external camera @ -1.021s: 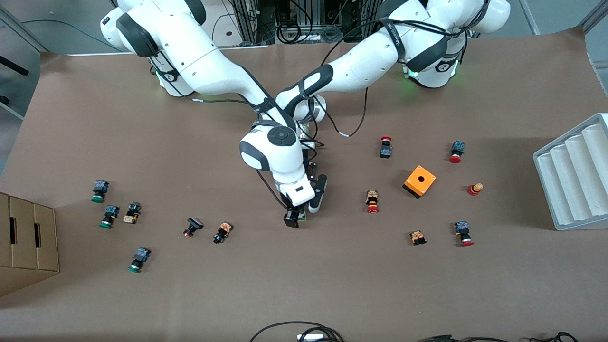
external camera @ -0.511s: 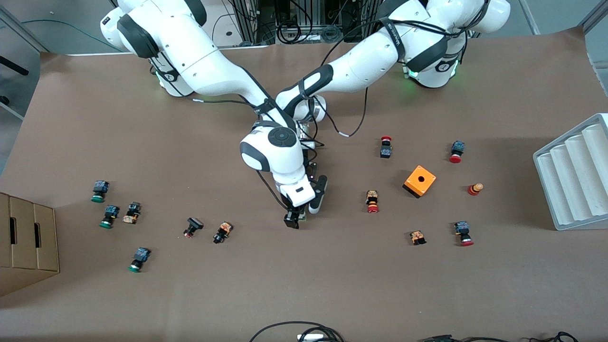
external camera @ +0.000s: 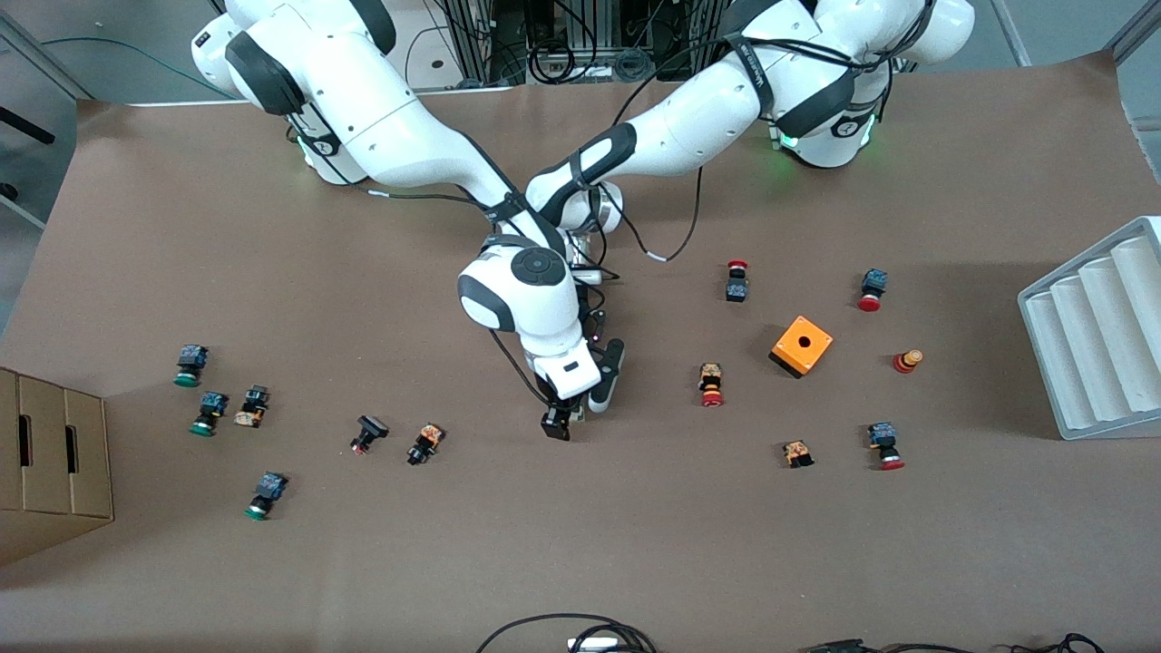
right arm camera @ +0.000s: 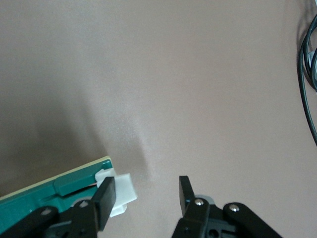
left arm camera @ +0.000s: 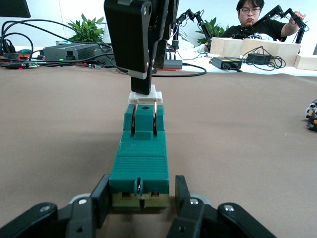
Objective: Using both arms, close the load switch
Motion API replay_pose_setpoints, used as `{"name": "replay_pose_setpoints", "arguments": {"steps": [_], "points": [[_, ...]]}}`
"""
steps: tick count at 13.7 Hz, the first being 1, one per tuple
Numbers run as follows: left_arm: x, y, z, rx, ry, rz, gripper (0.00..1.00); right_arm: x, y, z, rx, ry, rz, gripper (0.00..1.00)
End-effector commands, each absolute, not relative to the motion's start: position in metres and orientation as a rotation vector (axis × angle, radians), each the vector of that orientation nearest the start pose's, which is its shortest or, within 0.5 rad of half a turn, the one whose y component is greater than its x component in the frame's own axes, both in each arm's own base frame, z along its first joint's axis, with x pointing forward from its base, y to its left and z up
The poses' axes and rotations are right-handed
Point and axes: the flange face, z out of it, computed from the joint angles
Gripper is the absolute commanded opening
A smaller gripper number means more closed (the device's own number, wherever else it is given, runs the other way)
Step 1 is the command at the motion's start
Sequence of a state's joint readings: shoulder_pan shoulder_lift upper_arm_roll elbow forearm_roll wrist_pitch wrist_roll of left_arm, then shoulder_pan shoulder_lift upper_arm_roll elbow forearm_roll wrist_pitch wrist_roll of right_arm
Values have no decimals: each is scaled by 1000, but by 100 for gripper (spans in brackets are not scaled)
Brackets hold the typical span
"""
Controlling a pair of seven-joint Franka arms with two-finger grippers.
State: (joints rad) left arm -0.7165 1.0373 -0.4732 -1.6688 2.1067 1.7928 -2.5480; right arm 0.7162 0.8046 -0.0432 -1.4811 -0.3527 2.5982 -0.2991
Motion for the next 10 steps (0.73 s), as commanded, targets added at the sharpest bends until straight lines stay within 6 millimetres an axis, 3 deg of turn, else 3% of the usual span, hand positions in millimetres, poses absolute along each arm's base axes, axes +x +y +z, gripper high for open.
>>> {"name": "replay_pose_setpoints", "arguments": {"steps": [1, 10], "points": [[337, -563, 52, -2541, -73, -1912, 58, 584, 474, 220, -2646, -1957, -615, 60], [337, -563, 52, -2541, -73, -1912, 58, 584, 474, 218, -2640, -1955, -626, 60]]}}
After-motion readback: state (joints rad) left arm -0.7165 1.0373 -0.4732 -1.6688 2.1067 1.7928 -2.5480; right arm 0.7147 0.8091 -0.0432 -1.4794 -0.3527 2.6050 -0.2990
